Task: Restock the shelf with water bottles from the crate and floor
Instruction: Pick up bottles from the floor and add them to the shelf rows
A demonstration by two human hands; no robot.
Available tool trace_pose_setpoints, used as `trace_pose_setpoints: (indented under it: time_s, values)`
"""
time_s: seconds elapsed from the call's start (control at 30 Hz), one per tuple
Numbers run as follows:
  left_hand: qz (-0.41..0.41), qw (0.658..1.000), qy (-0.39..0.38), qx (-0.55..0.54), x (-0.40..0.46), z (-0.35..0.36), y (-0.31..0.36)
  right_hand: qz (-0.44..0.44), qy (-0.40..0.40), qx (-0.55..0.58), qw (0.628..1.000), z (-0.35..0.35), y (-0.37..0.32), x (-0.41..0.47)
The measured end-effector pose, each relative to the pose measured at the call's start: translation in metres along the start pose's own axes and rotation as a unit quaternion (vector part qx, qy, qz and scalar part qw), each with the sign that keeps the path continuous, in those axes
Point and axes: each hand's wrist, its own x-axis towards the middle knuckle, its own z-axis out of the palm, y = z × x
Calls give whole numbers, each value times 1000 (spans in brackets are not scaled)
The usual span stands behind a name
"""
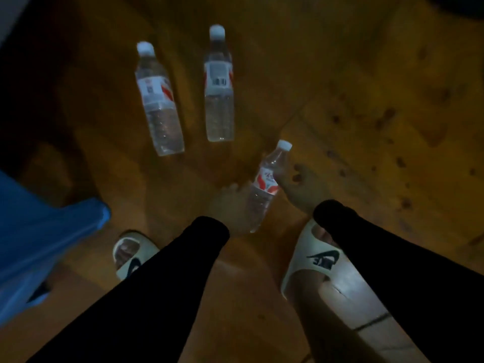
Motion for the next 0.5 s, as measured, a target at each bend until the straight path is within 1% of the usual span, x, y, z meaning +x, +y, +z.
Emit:
trace_pose_setpoints:
  time_s: [0.03, 0.1, 0.2, 0.23, 0.3, 0.37, 0.5]
  values:
    - [-21, 999, -31, -14, 11, 14, -3, -23, 5, 23, 999, 12, 3, 13]
    - [-36, 996, -56, -51, 24, 37, -7, -44, -2, 72, 996, 35, 4, 25]
    - [-65, 989, -80, -108, 31, 53, -13, -22, 12, 182, 983, 51, 6, 39]
    - [-66, 987, -76, -127, 30, 54, -15, -22, 13, 193, 981, 50, 2, 36]
    - [-50, 990, -59, -120, 24, 48, -20, -45, 13, 175, 983, 43, -1, 30]
    - [-32, 991, -34, -126, 11, 27, -17, -81, 13, 156, 984, 25, -12, 12]
    - [-2, 979, 1, -206, -35, -57, 9, -129, 15, 203, 970, -31, -66, -53]
